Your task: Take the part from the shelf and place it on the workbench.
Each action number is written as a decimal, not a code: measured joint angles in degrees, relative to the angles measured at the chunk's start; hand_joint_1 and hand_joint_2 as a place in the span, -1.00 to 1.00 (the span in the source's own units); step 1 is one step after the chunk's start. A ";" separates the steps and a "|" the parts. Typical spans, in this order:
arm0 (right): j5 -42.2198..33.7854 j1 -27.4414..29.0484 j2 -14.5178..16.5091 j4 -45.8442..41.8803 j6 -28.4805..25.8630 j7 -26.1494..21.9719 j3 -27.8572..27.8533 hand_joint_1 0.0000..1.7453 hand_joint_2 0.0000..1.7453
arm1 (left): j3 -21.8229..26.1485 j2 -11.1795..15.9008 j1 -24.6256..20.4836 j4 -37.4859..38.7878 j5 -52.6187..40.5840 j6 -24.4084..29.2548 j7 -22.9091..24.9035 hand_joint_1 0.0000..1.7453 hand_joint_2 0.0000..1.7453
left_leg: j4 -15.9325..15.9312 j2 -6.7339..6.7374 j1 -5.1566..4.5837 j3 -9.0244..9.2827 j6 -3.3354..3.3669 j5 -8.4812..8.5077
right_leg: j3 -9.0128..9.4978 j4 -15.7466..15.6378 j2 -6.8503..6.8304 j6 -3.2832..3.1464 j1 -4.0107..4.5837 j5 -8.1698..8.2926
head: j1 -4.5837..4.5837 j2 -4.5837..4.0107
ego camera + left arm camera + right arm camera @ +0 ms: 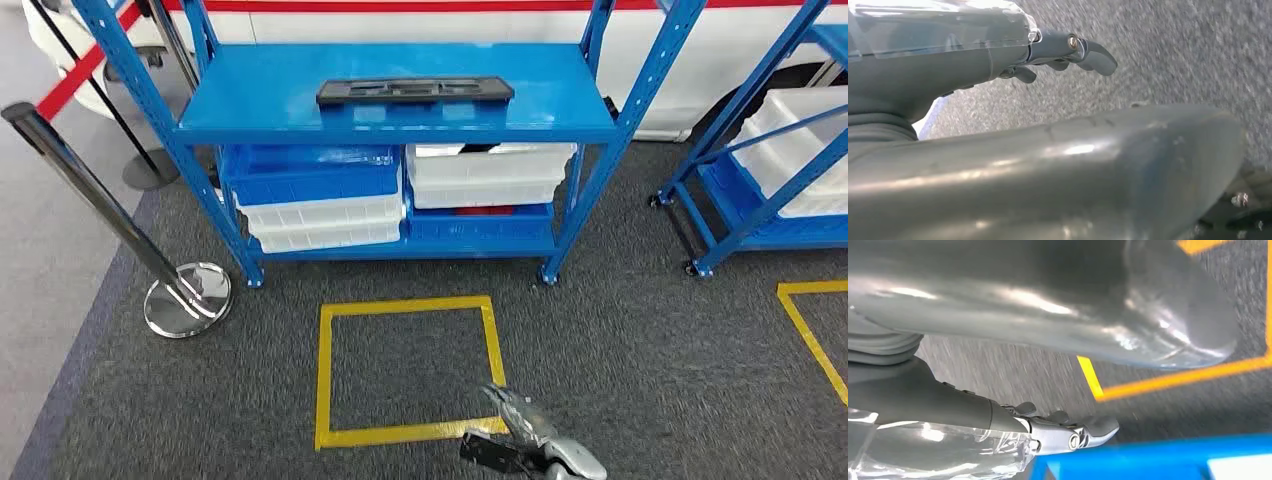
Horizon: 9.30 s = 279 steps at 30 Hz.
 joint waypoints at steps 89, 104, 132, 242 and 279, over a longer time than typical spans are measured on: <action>-8.93 0.71 -13.96 -58.87 -5.49 18.73 50.32 -1.00 -1.00 | 3.08 1.00 0.74 0.15 3.61 -1.84 -2.25 -1.00 -1.00 | -0.88 0.41 0.51 5.13 0.83 -3.75 | -7.01 6.67 0.13 1.26 -0.36 -0.30 | 0.01 0.00; -8.98 0.86 -14.67 -58.74 -5.58 18.96 50.32 -1.00 -1.00 | 3.06 1.01 0.65 0.33 3.00 -2.11 -2.31 -1.00 -1.00 | 8.42 1.09 0.59 -4.28 -1.97 -6.14 | 2.71 -1.13 0.56 -0.84 -0.02 -1.17 | 0.03 0.00; -11.89 -1.19 -15.47 -56.71 -7.18 17.99 51.63 -1.00 -1.00 | 3.09 1.09 0.58 0.44 3.67 -2.05 -2.62 -1.00 -1.00 | 15.52 1.10 0.91 -5.06 -2.31 -10.23 | 0.56 -1.19 0.41 -1.01 -0.30 0.44 | 0.08 0.00; -72.41 -3.20 -18.31 -86.40 23.73 0.57 43.98 0.96 1.00 | 2.38 0.92 0.01 0.44 4.22 -4.69 -7.06 -1.00 1.00 | 0.14 1.02 0.88 -0.48 0.49 0.23 | -3.75 5.84 0.16 2.13 -0.91 -0.75 | 0.05 0.00; -106.31 8.98 -18.26 -86.41 47.91 13.41 41.84 0.96 1.00 | 3.37 0.28 -0.15 0.44 6.44 1.23 -5.40 -1.00 1.00 | 0.99 1.31 0.32 -0.44 -0.92 -0.21 | 0.38 -0.51 0.21 0.72 -0.81 0.40 | 0.06 0.00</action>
